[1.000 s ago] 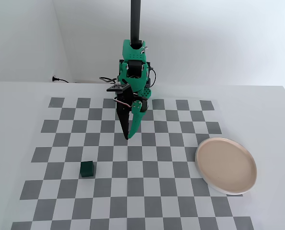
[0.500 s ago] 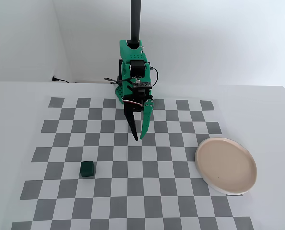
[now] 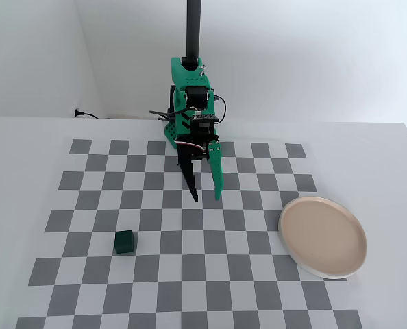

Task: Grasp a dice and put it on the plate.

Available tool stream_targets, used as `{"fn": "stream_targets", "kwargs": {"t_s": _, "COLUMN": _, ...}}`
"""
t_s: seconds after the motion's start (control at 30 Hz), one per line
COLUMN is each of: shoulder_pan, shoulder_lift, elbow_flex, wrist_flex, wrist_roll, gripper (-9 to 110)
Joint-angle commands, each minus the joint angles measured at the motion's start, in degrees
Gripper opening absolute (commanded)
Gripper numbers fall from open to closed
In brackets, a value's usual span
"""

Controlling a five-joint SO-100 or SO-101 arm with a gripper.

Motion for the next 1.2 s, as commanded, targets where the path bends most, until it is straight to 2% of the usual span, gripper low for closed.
{"fn": "stream_targets", "kwargs": {"t_s": 0.0, "shoulder_pan": 0.7, "shoulder_lift": -2.8, "elbow_flex": -2.5, "wrist_flex": -4.0, "wrist_roll": -1.2, "gripper": 12}}
{"fn": "stream_targets", "kwargs": {"t_s": 0.37, "shoulder_pan": 2.1, "shoulder_lift": -31.9, "elbow_flex": -20.0, "wrist_flex": -12.7, "wrist_roll": 3.3, "gripper": 10}}
{"fn": "stream_targets", "kwargs": {"t_s": 0.63, "shoulder_pan": 6.5, "shoulder_lift": -43.2, "elbow_flex": -26.2, "wrist_flex": -16.9, "wrist_roll": 4.0, "gripper": 10}}
{"fn": "stream_targets", "kwargs": {"t_s": 1.17, "shoulder_pan": 20.3, "shoulder_lift": -56.1, "elbow_flex": -33.0, "wrist_flex": -23.5, "wrist_roll": 2.0, "gripper": 17}}
